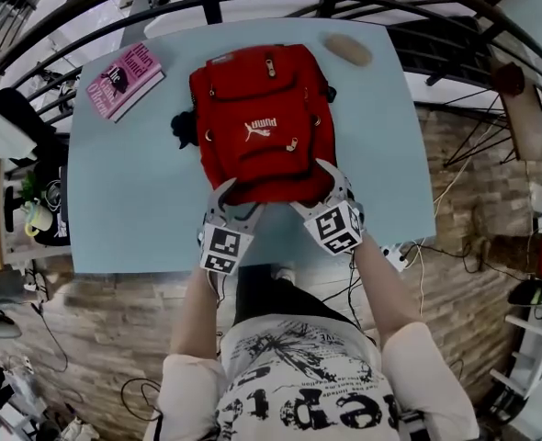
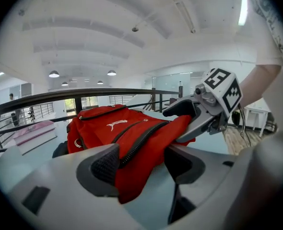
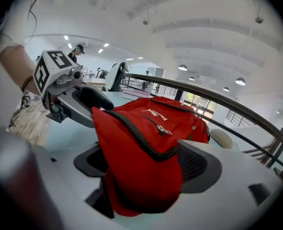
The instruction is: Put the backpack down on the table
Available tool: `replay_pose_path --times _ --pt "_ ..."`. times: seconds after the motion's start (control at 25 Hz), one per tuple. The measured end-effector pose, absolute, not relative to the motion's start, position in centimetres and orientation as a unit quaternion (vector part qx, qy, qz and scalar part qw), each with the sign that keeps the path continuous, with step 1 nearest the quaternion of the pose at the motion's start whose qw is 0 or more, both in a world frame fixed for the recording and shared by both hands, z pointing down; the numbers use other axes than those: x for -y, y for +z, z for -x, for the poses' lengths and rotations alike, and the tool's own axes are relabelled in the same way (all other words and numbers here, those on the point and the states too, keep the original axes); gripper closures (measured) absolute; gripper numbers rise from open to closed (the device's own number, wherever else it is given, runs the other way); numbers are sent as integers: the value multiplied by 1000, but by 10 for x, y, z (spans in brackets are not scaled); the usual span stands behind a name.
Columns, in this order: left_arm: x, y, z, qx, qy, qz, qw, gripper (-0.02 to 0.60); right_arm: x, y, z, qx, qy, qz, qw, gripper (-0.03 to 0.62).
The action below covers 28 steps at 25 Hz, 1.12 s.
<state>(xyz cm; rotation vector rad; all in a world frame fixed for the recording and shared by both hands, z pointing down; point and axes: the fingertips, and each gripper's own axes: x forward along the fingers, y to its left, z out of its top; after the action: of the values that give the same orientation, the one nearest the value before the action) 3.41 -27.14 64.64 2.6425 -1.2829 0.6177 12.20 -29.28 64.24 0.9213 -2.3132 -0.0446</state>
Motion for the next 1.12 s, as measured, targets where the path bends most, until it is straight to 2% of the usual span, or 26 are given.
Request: replay_pose_path --times 0.08,0.32,0.52,0.6,0.68,0.84,0.96,1.12 --pt "263 648 -33 429 201 -878 72 310 284 643 -127 884 4 -359 300 177" --pt "222 635 -31 433 185 -880 68 301 249 620 -137 892 34 -379 245 180" --pt "197 597 -32 446 145 -879 80 316 226 578 -136 895 29 -400 196 291" --pt "189 582 -31 452 136 -877 87 382 217 563 -132 897 25 -402 183 349" --pt "183 562 -28 466 118 -873 81 503 208 548 -132 897 23 -409 167 459" --pt "172 523 -22 494 84 -864 45 535 195 515 -138 885 10 -445 135 555" --pt "163 489 -18 518 66 -853 7 553 186 488 -138 883 -6 -454 114 604" --pt "141 445 -19 529 42 -847 -24 568 167 459 -135 891 -13 -444 95 608"
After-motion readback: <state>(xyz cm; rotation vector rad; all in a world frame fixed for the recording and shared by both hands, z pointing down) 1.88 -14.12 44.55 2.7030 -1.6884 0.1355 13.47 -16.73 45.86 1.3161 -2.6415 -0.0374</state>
